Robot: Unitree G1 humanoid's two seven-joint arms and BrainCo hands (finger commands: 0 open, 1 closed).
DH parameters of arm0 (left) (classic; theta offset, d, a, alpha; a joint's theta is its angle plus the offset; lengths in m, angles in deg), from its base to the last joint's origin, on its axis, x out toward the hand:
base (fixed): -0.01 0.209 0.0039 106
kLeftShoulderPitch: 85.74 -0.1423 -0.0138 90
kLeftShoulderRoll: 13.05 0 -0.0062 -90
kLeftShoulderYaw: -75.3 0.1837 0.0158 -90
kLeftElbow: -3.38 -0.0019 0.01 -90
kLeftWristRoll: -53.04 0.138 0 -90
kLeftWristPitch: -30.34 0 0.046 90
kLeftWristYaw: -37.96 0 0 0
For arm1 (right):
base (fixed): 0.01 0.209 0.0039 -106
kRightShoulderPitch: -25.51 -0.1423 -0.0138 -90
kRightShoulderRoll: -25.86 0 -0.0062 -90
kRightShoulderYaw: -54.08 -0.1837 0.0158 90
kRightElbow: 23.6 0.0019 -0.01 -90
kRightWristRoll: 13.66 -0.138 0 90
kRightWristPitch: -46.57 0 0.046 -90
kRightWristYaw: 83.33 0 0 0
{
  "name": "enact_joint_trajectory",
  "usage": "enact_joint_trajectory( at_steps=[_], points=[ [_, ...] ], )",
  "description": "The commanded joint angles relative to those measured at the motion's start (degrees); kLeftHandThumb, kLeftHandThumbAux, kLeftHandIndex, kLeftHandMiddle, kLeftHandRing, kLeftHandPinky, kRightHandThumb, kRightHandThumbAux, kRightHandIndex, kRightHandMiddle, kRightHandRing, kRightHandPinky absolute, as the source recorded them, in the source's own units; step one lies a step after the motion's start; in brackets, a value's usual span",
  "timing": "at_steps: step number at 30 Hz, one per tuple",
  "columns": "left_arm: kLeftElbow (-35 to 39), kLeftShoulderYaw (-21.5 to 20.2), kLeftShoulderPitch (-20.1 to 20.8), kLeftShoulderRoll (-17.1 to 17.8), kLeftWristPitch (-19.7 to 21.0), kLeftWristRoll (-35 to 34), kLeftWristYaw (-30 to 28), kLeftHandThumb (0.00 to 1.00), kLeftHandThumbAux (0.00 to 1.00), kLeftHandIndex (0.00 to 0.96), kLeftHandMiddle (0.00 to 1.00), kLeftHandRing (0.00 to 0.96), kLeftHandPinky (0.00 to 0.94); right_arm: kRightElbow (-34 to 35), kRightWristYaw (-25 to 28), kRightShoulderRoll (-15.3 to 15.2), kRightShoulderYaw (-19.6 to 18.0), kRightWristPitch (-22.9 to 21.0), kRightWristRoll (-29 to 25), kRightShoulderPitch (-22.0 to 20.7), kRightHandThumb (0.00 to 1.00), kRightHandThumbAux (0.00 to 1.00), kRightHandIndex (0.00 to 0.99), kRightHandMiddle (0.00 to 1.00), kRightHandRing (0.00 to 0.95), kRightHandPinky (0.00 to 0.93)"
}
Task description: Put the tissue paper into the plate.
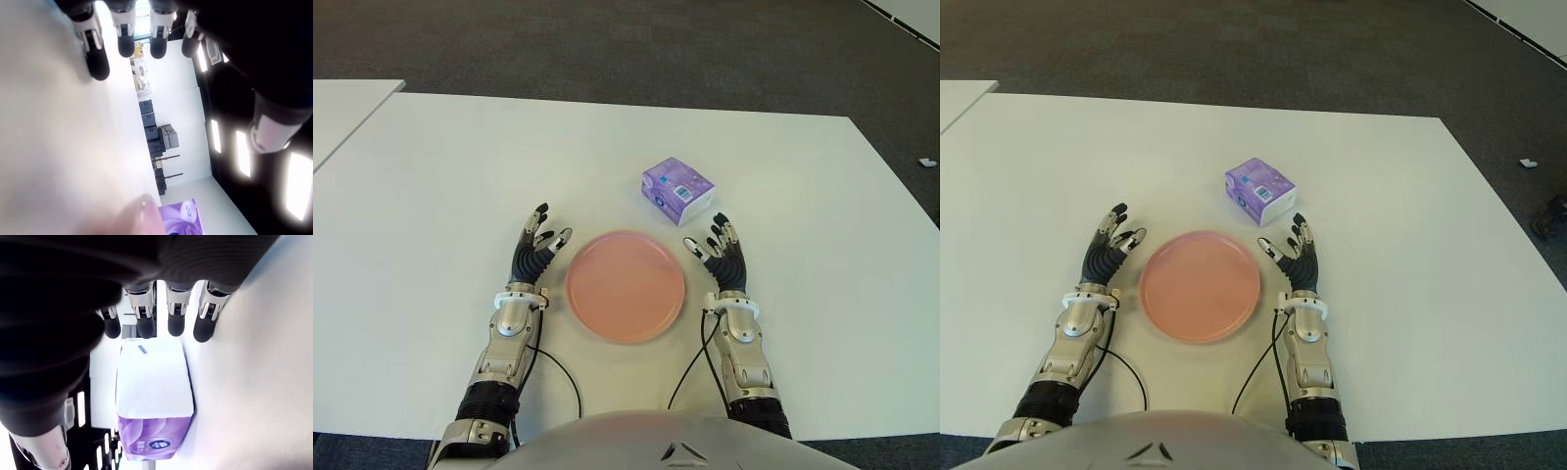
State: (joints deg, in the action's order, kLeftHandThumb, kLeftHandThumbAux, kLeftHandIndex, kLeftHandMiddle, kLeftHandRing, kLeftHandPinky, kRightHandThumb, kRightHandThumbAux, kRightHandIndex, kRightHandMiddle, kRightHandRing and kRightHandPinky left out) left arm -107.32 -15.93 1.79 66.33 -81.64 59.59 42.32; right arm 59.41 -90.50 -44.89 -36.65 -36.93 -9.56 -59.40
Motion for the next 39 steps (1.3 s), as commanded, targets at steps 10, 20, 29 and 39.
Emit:
enact_joint_trajectory(
  at_steps=[10, 20, 29, 39],
  points=[
    [-1.01, 0.6, -1.62, 0.08, 2.23, -0.06, -0.9, 0.0, 0.524, 0.0, 0.0, 0.0, 0.0, -2.05, -0.01, 0.85, 0.0, -4.28, -0.85, 1.76, 0.156, 0.748, 0.025, 0.0, 0.0, 0.0],
    [-1.3, 0.74, -1.16, -0.61, 2.6, 0.47, 0.13, 0.0, 0.532, 0.0, 0.0, 0.0, 0.0, -6.04, -1.09, -0.25, -0.33, -5.08, 0.83, -0.95, 0.152, 0.741, 0.021, 0.0, 0.0, 0.0],
    [-1.46, 0.8, -0.68, -1.04, 2.66, 0.58, 0.17, 0.0, 0.52, 0.0, 0.0, 0.0, 0.0, -9.38, -4.12, -1.18, -0.66, -3.57, 3.42, -2.68, 0.151, 0.722, 0.021, 0.0, 0.0, 0.0],
    [-0.68, 0.97, -0.45, -1.65, 3.13, 0.53, 0.25, 0.0, 0.528, 0.0, 0.0, 0.0, 0.0, 6.87, -11.75, -0.23, -2.35, -13.21, 8.79, -4.66, 0.131, 0.705, 0.001, 0.0, 0.0, 0.0]
  ],
)
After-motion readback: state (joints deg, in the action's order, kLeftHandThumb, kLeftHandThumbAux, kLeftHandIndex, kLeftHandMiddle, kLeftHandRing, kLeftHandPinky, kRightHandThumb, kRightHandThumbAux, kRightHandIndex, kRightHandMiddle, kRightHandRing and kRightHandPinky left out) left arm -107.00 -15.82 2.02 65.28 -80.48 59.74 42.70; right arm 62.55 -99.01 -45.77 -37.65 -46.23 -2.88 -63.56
